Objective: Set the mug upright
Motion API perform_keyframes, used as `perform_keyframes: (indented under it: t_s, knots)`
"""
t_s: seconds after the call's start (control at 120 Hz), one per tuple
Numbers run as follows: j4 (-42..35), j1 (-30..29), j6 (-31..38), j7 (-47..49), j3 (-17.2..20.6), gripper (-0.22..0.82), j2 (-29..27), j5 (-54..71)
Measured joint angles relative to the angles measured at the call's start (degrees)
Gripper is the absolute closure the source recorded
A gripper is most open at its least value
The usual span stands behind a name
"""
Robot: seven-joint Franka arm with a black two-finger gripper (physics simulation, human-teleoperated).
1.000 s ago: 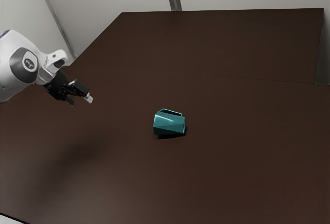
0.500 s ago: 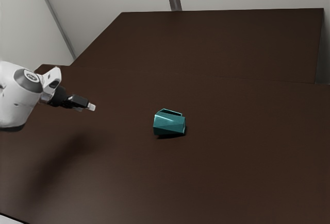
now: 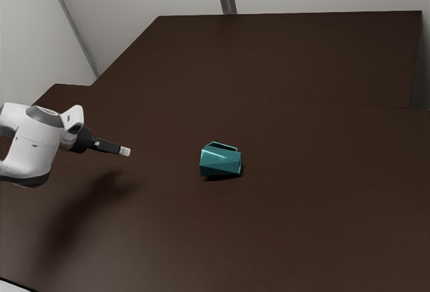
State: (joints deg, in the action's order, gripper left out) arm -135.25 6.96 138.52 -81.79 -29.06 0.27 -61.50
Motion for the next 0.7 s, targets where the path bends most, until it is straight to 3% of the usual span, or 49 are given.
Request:
perform_keyframes:
  t_s: [0.408, 0.567, 0.7]
  knots:
    - [-10.83, 5.81, 2.87, -9.69, 0.85, 0.00, -8.06, -4.70]
    - [-11.14, 6.72, 3.93, -12.02, 0.89, 0.00, -7.84, -5.00]
    - [-6.62, 8.73, 4.41, -13.55, 0.95, 0.00, -3.33, -6.33]
